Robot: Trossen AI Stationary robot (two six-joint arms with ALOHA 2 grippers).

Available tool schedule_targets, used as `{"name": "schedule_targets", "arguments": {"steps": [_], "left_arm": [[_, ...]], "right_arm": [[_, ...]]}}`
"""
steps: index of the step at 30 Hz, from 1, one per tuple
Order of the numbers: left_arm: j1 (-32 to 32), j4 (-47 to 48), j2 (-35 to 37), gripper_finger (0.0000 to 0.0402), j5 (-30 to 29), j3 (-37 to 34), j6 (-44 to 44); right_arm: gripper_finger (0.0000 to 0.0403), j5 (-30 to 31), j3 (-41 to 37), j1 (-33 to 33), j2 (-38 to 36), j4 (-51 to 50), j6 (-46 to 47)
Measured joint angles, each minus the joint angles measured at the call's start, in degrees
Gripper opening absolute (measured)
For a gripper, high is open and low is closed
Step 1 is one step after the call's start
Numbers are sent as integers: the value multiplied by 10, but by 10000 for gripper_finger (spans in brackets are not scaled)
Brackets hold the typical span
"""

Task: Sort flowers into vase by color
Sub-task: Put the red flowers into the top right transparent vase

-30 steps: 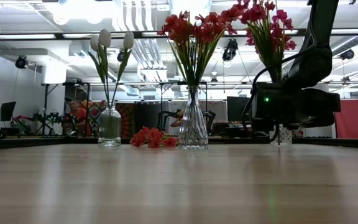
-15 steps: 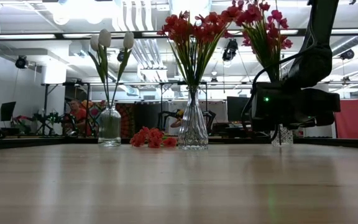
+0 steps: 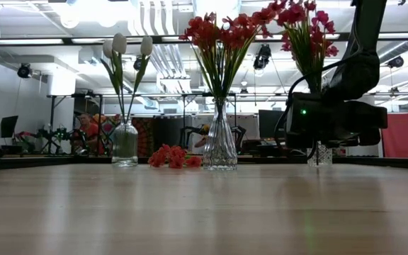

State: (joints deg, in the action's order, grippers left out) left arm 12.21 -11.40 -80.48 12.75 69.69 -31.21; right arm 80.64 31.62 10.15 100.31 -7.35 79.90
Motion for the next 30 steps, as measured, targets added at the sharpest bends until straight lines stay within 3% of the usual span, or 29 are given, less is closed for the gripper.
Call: {"name": "schedule_targets", "arguments": {"steps": [11, 19, 25, 30], "left_arm": [[4, -7, -124, 199, 38, 118, 22], [10, 25, -218, 199, 11, 205, 83], [7, 25, -212, 199, -13, 204, 82], [9, 27, -205, 199, -30, 204, 134]], "right_arm": [[262, 0, -1, 0, 0, 1, 0], [262, 0, -1, 0, 0, 2, 0], [262, 0, -1, 0, 0, 2, 0], [262, 0, -1, 0, 0, 3, 0]]}}
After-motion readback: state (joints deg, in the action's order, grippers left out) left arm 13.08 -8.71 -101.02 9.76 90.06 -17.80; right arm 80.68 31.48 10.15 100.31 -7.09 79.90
